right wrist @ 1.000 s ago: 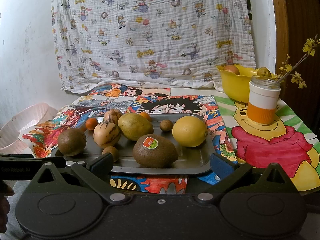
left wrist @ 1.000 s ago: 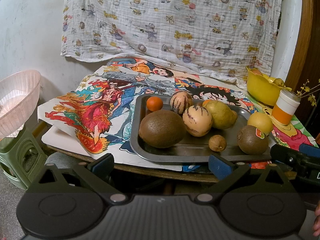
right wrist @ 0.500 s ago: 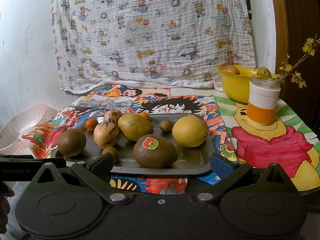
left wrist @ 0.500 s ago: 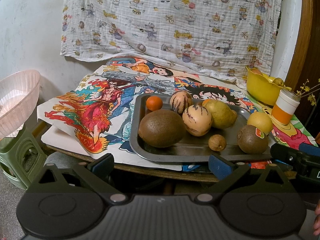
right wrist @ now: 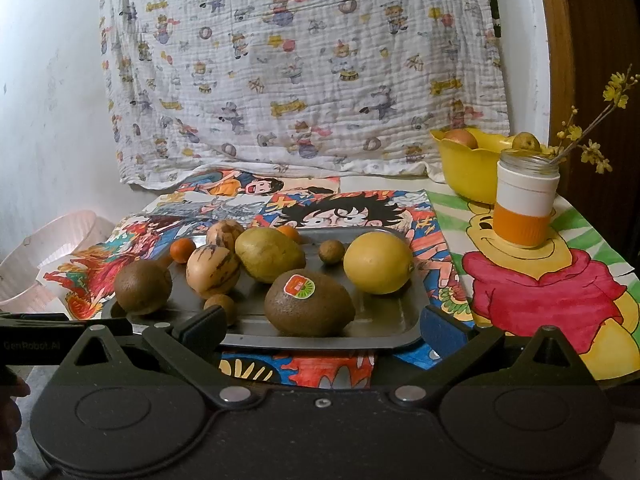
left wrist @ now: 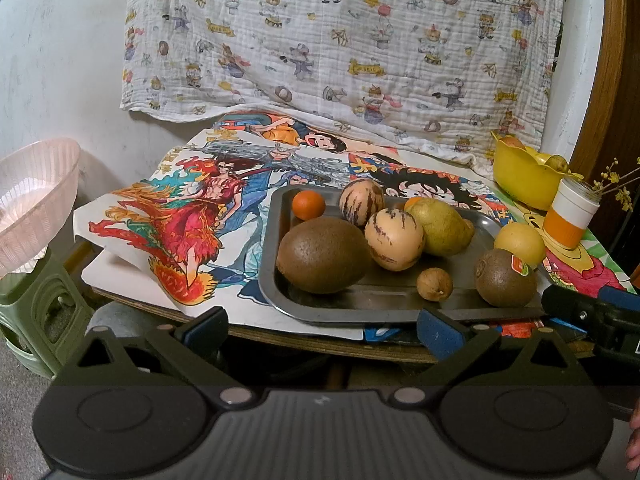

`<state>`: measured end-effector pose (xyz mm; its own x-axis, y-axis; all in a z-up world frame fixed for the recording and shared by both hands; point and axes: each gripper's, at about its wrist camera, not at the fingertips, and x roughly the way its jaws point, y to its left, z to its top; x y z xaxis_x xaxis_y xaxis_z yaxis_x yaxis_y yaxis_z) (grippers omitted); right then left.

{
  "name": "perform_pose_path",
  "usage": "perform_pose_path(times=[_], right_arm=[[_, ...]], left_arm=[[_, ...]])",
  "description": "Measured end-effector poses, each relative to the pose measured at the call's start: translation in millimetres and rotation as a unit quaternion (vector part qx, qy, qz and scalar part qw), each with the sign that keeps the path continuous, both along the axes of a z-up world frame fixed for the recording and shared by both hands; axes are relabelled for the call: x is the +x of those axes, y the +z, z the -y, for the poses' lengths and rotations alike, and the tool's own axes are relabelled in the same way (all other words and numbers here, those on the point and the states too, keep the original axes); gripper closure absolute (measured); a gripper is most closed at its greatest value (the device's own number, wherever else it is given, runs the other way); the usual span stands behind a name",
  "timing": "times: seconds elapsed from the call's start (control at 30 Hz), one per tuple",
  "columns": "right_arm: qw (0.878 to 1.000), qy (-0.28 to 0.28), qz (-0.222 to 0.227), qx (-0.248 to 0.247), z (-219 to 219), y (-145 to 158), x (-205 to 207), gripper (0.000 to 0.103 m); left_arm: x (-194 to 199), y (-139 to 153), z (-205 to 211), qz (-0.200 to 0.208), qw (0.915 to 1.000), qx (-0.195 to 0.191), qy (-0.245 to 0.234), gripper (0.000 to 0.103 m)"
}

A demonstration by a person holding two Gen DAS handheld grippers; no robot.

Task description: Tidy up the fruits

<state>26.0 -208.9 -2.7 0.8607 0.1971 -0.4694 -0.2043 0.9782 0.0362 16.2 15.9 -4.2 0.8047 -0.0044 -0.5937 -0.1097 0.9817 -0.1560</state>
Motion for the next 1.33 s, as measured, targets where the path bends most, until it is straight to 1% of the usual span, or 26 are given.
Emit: perform_pose_path(times=[0.4, 0.43, 0.5, 0.57, 0.83, 1.33], right_arm=[[1.000, 0.000, -0.002, 0.001, -0.2, -0.1, 0.6, 0.001], [1.000, 0.000, -0.002, 0.001, -1.1, -0.4, -1.1, 0.001], [1.000, -0.001, -0.002, 0.001, -0.9, -0.5, -0.6, 0.001], [1.000, 0.000, -0.002, 0.001, 0.1, -0.4, 1.1, 0.001], [1.000, -0.001, -0.003, 0.002, -0.4, -0.6, 0.3, 0.001], [1.000, -0.002, -0.005, 0.003, -1.8, -1.8, -0.4, 0.001]], left_arm=[[0.9, 1.7, -0.4, -0.001, 1.0000, 0.000, 0.000, 0.001], [1.3, 1.9, -0.3, -0.003, 1.0000, 0.002, 0.000, 0.001], [0.9, -0.4, 3.1, -0.009, 0.9998, 0.017, 0.004, 0.001], [-0.6, -1.5, 6.7, -0.006, 0.9997, 0.026, 0.002, 0.001], [-1.2, -2.0, 4.9, -0.008, 1.0000, 0.004, -0.001, 0.001], [-0.2, -1.2, 5.0, -0.012, 0.9999, 0.005, 0.002, 0.001]])
